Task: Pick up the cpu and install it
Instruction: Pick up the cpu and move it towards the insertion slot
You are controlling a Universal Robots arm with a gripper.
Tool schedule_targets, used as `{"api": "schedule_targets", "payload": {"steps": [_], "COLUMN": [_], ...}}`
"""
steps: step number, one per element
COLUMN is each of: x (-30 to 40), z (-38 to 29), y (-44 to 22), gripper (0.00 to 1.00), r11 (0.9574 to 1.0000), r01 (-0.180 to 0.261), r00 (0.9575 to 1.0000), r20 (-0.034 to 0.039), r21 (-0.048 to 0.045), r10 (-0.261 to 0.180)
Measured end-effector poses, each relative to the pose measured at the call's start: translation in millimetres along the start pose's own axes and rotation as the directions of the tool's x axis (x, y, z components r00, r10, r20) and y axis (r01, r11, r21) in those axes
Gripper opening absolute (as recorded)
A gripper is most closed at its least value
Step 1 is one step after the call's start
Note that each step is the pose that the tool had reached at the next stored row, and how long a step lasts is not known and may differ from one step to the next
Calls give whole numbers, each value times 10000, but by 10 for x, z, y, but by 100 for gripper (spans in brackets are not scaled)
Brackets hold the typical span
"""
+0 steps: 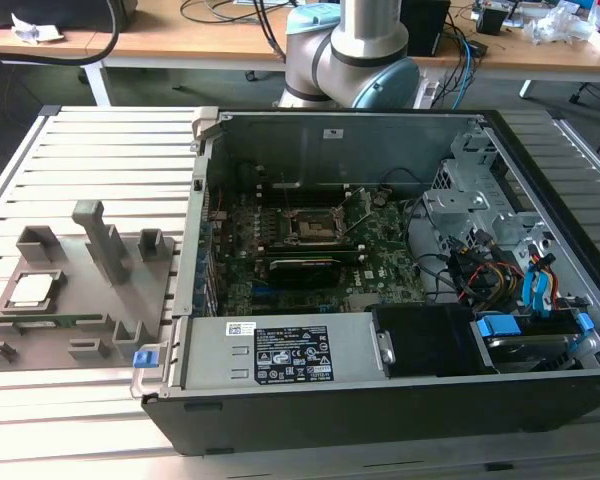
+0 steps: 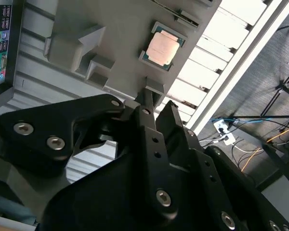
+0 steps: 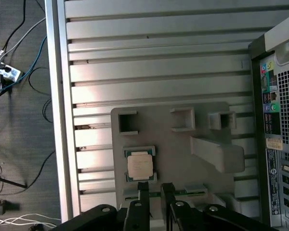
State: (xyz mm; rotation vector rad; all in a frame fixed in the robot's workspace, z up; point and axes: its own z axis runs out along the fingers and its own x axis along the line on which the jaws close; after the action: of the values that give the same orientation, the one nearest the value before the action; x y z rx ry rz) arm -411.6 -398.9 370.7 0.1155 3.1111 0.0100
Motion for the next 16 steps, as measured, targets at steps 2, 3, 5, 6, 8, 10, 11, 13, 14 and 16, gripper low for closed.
{"api": "schedule_targets", "payload": {"steps": [2,3,5,6,8,10,11,13,14,16], "x": [1,1,2,2,3,4,8,9,10,18], "z": [0,0,0,0,0,0,12,22,31,66], "y": [0,0,0,0,0,0,-1,0,-1,-2], "gripper": [42,48,48,48,55,62,62,62,62,62], "r11": [10000,10000,10000,10000,10000,10000,10000,9981,9978,9977], "r01": [-1,-1,-1,-1,-1,-1,37,609,665,667], "r00": [10000,10000,10000,10000,10000,10000,10000,9981,9978,9978], "r20": [0,0,0,0,0,0,1,-4,-1,-3], "r21": [0,0,0,0,0,0,-2,2,66,107], "r10": [1,1,1,1,1,1,-37,-609,-665,-667]}}
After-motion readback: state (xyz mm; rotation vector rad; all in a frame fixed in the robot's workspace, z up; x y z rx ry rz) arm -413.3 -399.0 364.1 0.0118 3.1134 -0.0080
